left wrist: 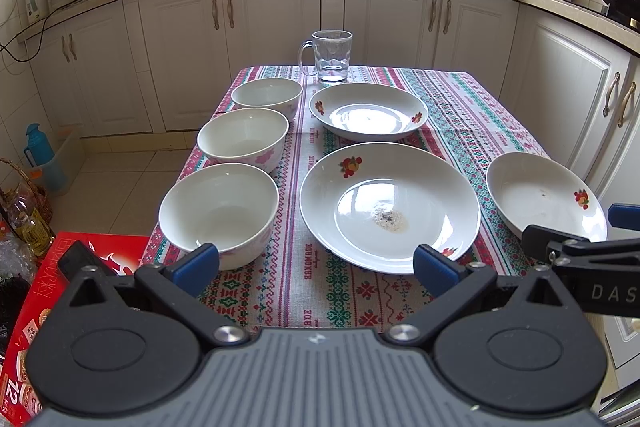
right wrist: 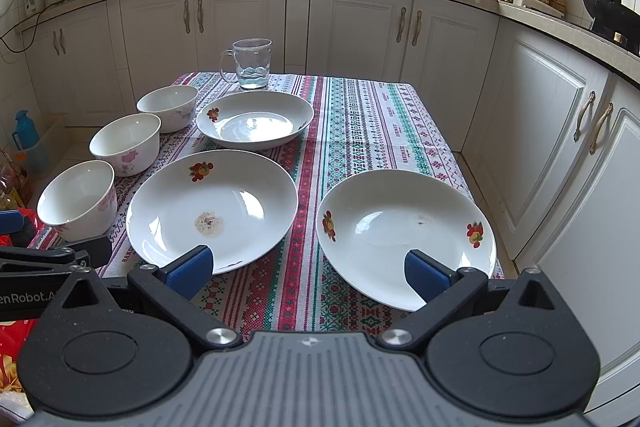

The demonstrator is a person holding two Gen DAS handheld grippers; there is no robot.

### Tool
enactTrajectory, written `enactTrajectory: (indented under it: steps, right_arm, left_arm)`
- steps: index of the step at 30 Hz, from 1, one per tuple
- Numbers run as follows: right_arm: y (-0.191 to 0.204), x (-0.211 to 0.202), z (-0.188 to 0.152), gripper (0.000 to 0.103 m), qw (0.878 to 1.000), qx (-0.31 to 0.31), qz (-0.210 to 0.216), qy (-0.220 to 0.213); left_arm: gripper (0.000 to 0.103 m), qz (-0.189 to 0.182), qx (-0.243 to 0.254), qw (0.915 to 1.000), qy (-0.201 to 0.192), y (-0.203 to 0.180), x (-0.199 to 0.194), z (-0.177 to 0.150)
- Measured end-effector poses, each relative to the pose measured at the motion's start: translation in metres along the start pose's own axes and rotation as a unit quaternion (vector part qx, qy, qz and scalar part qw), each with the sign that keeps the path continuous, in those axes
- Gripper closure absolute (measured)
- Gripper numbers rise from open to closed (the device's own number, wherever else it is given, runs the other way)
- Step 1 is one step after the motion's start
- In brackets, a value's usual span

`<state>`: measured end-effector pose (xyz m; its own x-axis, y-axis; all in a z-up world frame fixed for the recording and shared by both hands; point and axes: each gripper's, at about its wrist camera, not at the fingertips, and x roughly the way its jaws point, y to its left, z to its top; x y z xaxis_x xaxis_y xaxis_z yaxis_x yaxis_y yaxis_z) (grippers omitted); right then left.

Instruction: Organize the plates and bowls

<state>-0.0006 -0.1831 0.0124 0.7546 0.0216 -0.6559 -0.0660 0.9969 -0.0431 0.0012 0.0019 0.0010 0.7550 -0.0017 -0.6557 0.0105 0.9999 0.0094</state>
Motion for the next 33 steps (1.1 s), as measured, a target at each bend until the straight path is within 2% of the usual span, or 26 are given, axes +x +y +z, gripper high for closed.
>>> enactTrajectory:
  steps: [33]
  right_arm:
    - [-0.0027, -0.0010, 0.0038, 0.000, 1.000, -0.004, -0.006, -0.011]
  left_arm:
    - [0.001, -0.009, 0.003, 1.0000, -0.003, -0.0031, -0.0022, 0.0069]
